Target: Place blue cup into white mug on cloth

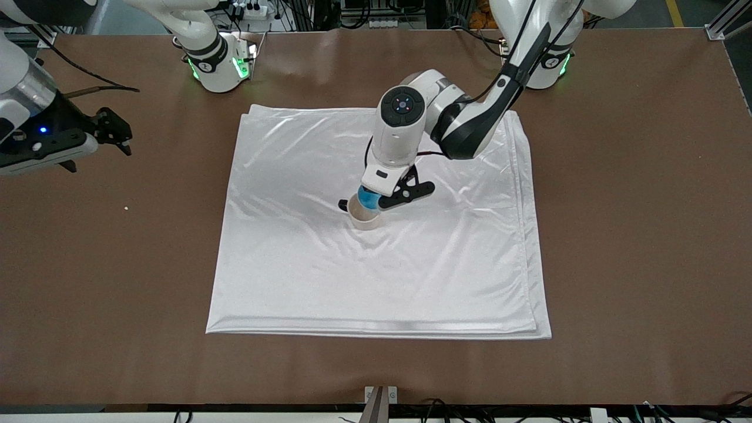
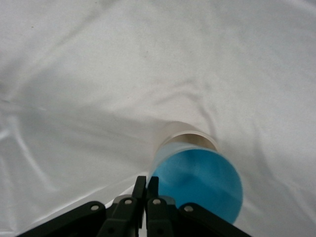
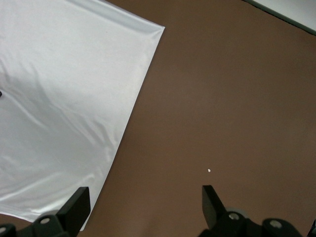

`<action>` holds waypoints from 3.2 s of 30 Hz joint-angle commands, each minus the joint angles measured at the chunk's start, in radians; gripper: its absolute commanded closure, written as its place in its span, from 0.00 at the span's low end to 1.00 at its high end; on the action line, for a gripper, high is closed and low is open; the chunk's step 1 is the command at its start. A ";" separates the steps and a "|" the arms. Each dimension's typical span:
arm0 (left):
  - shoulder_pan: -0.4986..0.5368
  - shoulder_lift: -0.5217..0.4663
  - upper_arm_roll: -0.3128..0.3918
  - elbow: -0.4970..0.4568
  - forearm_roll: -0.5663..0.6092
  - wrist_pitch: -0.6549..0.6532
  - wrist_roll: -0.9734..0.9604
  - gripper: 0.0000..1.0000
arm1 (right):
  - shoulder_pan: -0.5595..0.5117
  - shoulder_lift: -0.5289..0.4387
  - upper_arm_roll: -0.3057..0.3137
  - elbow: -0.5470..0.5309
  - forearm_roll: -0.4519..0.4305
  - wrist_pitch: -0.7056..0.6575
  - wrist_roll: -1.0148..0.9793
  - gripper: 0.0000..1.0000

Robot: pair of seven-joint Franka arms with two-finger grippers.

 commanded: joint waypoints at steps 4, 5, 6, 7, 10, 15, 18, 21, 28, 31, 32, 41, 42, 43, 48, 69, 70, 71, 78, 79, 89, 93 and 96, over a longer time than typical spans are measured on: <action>-0.028 0.031 0.012 0.029 0.047 0.061 -0.052 1.00 | -0.073 0.017 0.010 0.045 0.025 -0.010 0.098 0.00; -0.028 0.031 0.012 0.029 0.047 0.067 -0.054 1.00 | -0.081 0.018 0.010 0.045 0.029 -0.008 0.110 0.00; -0.028 0.031 0.012 0.029 0.047 0.073 -0.054 1.00 | -0.089 0.018 0.008 0.045 0.043 -0.008 0.123 0.00; -0.028 0.033 0.012 0.029 0.047 0.076 -0.054 1.00 | -0.099 0.018 0.008 0.046 0.063 -0.008 0.137 0.00; -0.028 0.045 0.012 0.029 0.047 0.082 -0.054 1.00 | -0.134 0.018 0.008 0.045 0.112 -0.002 0.141 0.00; -0.028 0.062 0.012 0.032 0.048 0.098 -0.054 1.00 | -0.155 0.018 0.008 0.037 0.143 0.015 0.172 0.00; -0.028 0.082 0.014 0.033 0.050 0.101 -0.054 1.00 | -0.153 0.016 0.008 0.036 0.141 0.016 0.218 0.00; -0.028 0.102 0.012 0.033 0.059 0.110 -0.054 1.00 | -0.151 0.014 0.010 0.031 0.135 0.015 0.253 0.00; -0.036 0.134 0.012 0.033 0.067 0.124 -0.054 1.00 | -0.151 0.002 0.010 -0.016 0.132 0.045 0.256 0.00; -0.036 0.140 0.012 0.033 0.067 0.124 -0.052 1.00 | -0.150 0.001 0.011 -0.019 0.128 0.049 0.258 0.00; -0.036 0.142 0.011 0.033 0.067 0.124 -0.052 1.00 | -0.150 0.001 0.011 -0.018 0.125 0.050 0.258 0.00; -0.036 0.148 0.009 0.032 0.068 0.124 -0.035 0.35 | -0.145 0.001 0.017 -0.019 0.120 0.049 0.327 0.00; -0.036 0.148 0.009 0.032 0.070 0.124 -0.034 0.13 | -0.145 0.001 0.019 -0.019 0.118 0.049 0.328 0.00; -0.038 0.148 0.009 0.032 0.070 0.124 -0.034 0.00 | -0.145 0.001 0.019 -0.021 0.118 0.050 0.331 0.00; -0.044 0.142 0.011 0.032 0.070 0.122 -0.043 0.00 | -0.145 0.001 0.019 -0.030 0.085 0.058 0.332 0.00; 0.063 -0.016 0.190 0.033 0.068 0.047 0.175 0.00 | -0.138 0.004 0.022 -0.023 0.080 0.072 0.332 0.00; 0.082 -0.021 0.192 0.033 0.067 0.042 0.204 0.00 | -0.136 0.004 0.022 -0.023 0.082 0.072 0.332 0.00; 0.102 -0.022 0.190 0.033 0.068 0.039 0.230 0.00 | -0.135 0.002 0.023 -0.023 0.083 0.073 0.332 0.00; 0.192 -0.042 0.189 0.032 0.070 0.016 0.359 0.00 | -0.086 0.001 -0.010 -0.023 0.082 0.073 0.332 0.00; 0.203 -0.044 0.187 0.032 0.070 0.016 0.373 0.00 | -0.079 0.001 -0.027 -0.023 0.082 0.073 0.332 0.00; 0.329 -0.090 0.181 0.030 0.054 -0.025 0.560 0.00 | -0.027 0.001 -0.079 -0.023 0.077 0.073 0.330 0.00; 0.372 -0.099 0.179 0.030 0.053 -0.063 0.647 0.00 | -0.027 0.004 -0.081 -0.021 0.076 0.073 0.330 0.00; 0.427 -0.117 0.158 0.021 0.054 -0.083 0.719 0.00 | -0.009 0.005 -0.107 -0.021 0.076 0.072 0.330 0.00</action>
